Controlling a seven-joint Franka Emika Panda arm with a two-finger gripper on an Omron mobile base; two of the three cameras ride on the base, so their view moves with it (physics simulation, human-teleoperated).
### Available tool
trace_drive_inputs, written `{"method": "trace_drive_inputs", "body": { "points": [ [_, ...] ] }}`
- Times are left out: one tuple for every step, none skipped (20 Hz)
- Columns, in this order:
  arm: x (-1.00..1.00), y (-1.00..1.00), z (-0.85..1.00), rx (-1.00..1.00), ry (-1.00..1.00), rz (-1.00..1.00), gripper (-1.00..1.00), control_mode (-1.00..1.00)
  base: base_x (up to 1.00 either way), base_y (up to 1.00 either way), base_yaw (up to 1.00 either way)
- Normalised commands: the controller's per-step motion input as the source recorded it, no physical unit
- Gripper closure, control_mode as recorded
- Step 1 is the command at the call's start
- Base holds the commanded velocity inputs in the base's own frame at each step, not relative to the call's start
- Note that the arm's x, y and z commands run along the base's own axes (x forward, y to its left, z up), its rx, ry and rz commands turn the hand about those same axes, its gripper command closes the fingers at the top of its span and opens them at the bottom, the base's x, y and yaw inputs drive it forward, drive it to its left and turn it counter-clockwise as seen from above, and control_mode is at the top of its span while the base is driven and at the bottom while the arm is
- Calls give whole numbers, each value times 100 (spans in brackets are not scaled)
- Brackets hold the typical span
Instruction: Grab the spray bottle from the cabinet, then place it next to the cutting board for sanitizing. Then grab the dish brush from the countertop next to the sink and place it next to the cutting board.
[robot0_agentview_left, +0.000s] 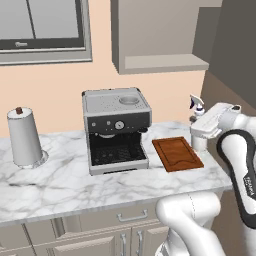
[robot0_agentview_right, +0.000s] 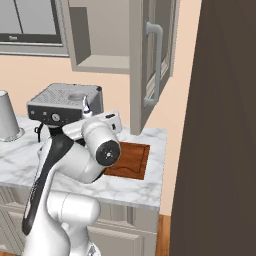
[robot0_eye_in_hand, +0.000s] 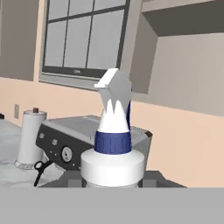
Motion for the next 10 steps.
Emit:
{"method": "trace_drive_inputs", "body": {
  "points": [
    [-42,-29,-26,0,-5,16,100,-100,0,0,0],
    [-52,-21,-23,0,-5,14,100,-100,0,0,0],
    [-79,0,-26,-2,-9,8,100,-100,0,0,0],
    [-91,0,-27,-4,-12,2,100,-100,0,0,0],
    [-100,8,-28,-8,-17,0,100,-100,0,0,0],
    [-100,5,-24,-8,-18,0,100,-100,0,0,0],
    [-100,0,-18,-5,-17,0,100,-100,0,0,0],
    [-100,0,0,-2,-20,0,100,-100,0,0,0],
    [-92,-16,0,0,-20,0,100,-100,0,0,0],
    [-68,-26,-4,0,-12,0,100,-100,0,0,0]
  ]
}}
